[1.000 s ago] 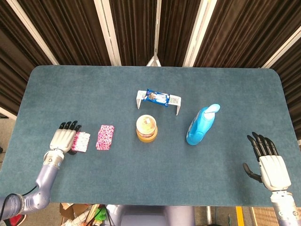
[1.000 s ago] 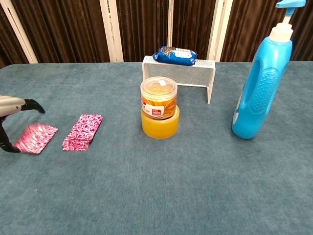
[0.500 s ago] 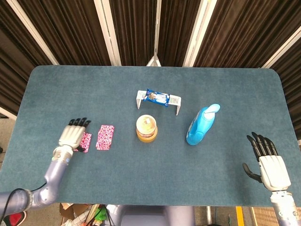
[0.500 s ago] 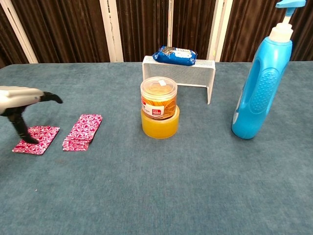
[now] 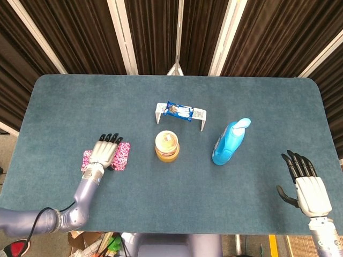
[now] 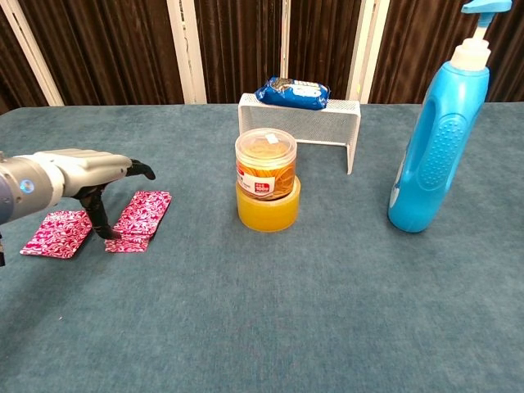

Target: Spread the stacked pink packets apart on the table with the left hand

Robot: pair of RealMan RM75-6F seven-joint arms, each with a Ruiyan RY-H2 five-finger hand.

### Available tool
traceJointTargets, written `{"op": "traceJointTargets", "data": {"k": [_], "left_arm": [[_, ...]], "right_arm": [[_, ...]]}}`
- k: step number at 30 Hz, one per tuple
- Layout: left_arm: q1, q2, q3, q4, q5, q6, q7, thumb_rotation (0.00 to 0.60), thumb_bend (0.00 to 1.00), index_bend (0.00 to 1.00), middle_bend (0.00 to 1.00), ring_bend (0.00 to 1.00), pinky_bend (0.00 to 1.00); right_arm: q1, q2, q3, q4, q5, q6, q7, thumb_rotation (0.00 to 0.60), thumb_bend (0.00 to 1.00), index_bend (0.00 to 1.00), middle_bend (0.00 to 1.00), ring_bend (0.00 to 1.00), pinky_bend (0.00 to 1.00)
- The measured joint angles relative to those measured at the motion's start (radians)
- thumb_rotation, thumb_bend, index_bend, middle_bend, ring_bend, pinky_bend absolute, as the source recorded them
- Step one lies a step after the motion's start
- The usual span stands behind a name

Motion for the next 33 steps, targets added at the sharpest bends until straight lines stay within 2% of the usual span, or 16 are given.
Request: {"op": "traceJointTargets", "data": {"k": [5,8,13,17,25,33], "left_arm": [[-0.032,-0.025,-0.01,0.027,-0.067,-0.007,0.037,0.6,0.31,0.12,0.0,0.0,0.0],[-0.046,-0.038,-0.008,0.039,-0.09,-0.008,0.053,0.6,0.32,0.18,0.0,0.0,0.0],[-0.053,-0.05,-0.002,0.044,-0.101,-0.005,0.053,0.6,0.41,0.39,0.0,0.0,0.0],[-0.051,-0.053,0.002,0.043,-0.089,0.004,0.043,0.6,0.46,0.5,0.0,0.0,0.0],[-0.034,-0.028,0.013,0.0,-0.044,0.024,0.008,0.6,0.47,0.52,0.0,0.0,0.0],[-0.013,0.034,0.016,-0.11,0.032,0.038,-0.04,0.6,0.47,0.52,0.0,0.0,0.0]], "right_arm": [[0.001,0.002,0.002,-0.003,0.002,-0.001,0.004,0.6,0.36,0.0,0.0,0.0,0.09],[0.001,0.002,0.002,-0.002,0.001,0.0,0.008,0.6,0.36,0.0,0.0,0.0,0.09],[0.001,0.002,0.001,-0.001,-0.002,0.002,0.011,0.6,0.36,0.0,0.0,0.0,0.09],[0.0,0.0,0.001,-0.001,-0.004,0.004,0.01,0.6,0.36,0.0,0.0,0.0,0.09],[-0.001,-0.001,0.0,0.001,-0.009,0.009,0.01,0.6,0.36,0.0,0.0,0.0,0.09],[-0.001,-0.003,0.0,0.002,-0.011,0.011,0.005,0.6,0.36,0.0,0.0,0.0,0.09]]}}
